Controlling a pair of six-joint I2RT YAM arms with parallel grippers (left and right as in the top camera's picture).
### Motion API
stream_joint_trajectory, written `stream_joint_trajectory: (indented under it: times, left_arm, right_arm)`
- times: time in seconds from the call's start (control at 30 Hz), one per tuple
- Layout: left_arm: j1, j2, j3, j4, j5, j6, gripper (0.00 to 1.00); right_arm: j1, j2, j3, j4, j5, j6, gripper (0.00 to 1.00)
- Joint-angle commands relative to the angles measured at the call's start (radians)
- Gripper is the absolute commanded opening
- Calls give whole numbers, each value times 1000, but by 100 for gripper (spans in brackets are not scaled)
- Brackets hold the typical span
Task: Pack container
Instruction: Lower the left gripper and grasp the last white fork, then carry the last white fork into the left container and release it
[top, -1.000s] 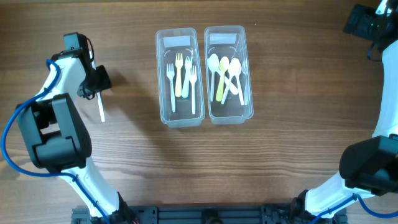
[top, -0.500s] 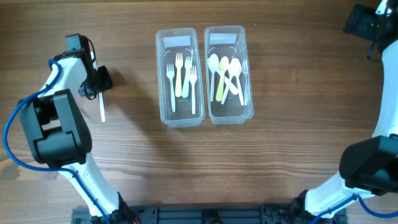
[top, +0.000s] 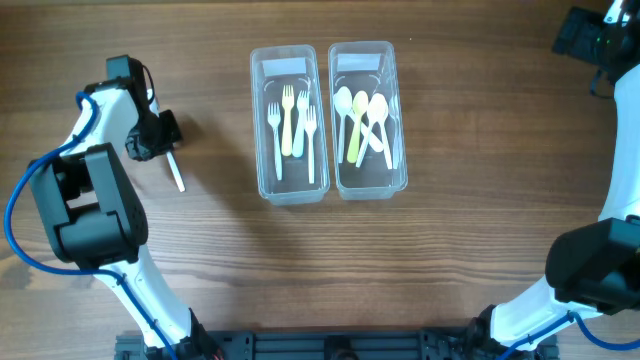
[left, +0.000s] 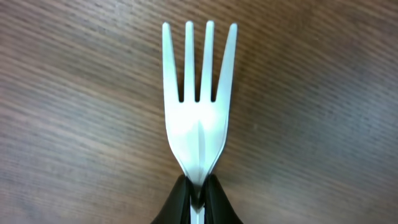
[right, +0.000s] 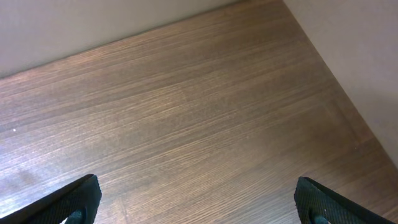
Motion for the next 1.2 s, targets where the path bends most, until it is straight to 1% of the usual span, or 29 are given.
stream_joint_trajectory:
  times: [0.0, 0.1, 0.2, 0.33, 0.43, 0.53, 0.77, 0.87, 0.97, 1.17]
  left_arm:
    - [-3, -76, 138, -31, 30, -29, 4]
    - [-18, -131, 228, -41, 101, -29, 5]
    - [-50, -179, 296, -40, 163, -94, 7]
    - [-113, -218, 320, -25, 208, -139, 4]
    - [-185, -225, 320, -26, 217, -184, 4]
    - [-269, -219, 320, -26, 255, -188, 4]
    - [-445, -188, 319, -30, 230, -187, 6]
    - [-497, -170, 319, -41, 159, -187, 7]
    - [-521, -155, 319, -45, 105, -187, 8]
    - [-524, -127, 319, -76, 100, -187, 8]
  right_arm:
    - [5, 10, -2, 6, 18, -6, 100]
    - [5, 10, -2, 6, 18, -6, 100]
    - [6, 10, -2, 6, 18, -6, 100]
    - [6, 10, -2, 6, 18, -6, 100]
    - [6, 10, -2, 6, 18, -6, 100]
    - [6, 10, -2, 6, 18, -6, 100]
    - [6, 10, -2, 6, 18, -6, 100]
    - [6, 10, -2, 5, 18, -6, 100]
    - [6, 10, -2, 6, 18, -6, 100]
    - [6, 10, -2, 6, 18, -6, 100]
